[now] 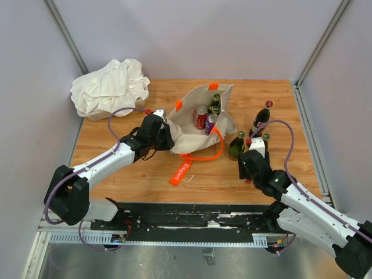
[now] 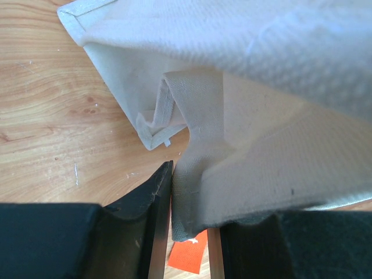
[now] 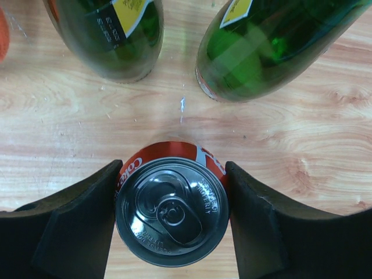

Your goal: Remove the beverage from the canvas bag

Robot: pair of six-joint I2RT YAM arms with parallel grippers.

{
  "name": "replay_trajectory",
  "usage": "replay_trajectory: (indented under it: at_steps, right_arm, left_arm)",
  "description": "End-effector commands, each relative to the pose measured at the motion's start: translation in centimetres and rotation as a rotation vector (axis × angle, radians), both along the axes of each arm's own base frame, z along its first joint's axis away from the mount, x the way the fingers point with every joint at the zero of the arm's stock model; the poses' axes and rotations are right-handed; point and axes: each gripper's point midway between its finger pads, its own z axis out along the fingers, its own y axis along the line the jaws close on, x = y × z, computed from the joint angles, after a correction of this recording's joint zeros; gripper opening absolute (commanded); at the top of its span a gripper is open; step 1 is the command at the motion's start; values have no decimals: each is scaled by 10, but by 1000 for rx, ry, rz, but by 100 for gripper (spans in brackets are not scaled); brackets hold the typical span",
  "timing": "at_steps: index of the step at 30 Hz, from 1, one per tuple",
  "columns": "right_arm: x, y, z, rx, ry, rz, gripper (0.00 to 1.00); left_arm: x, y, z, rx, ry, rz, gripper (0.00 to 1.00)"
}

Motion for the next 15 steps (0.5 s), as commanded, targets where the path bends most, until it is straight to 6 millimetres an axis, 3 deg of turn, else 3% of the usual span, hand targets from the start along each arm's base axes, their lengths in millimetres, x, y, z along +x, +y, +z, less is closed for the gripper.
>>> replay_trajectory:
  at_steps: [1, 3, 6, 9, 11, 15]
  right_arm:
    - [23, 6, 15, 71, -136, -76, 11]
    - [24, 5, 8, 65, -119, -86, 21]
    - [22, 4, 1, 56, -91, -103, 60]
    - [20, 1, 3, 59, -81, -123, 80]
    - [19, -1, 10, 51, -86, -124, 100]
    - [20, -4, 30, 35, -112, -107, 99]
  left_arm:
    - [4, 0, -3, 32, 13, -11, 31]
    - [5, -1, -2, 35, 14, -14, 31]
    - [6, -1, -2, 39, 15, -16, 31]
    - [6, -1, -1, 40, 15, -19, 31]
    - [5, -1, -2, 40, 16, -20, 31]
    - [3, -2, -4, 35, 20, -28, 31]
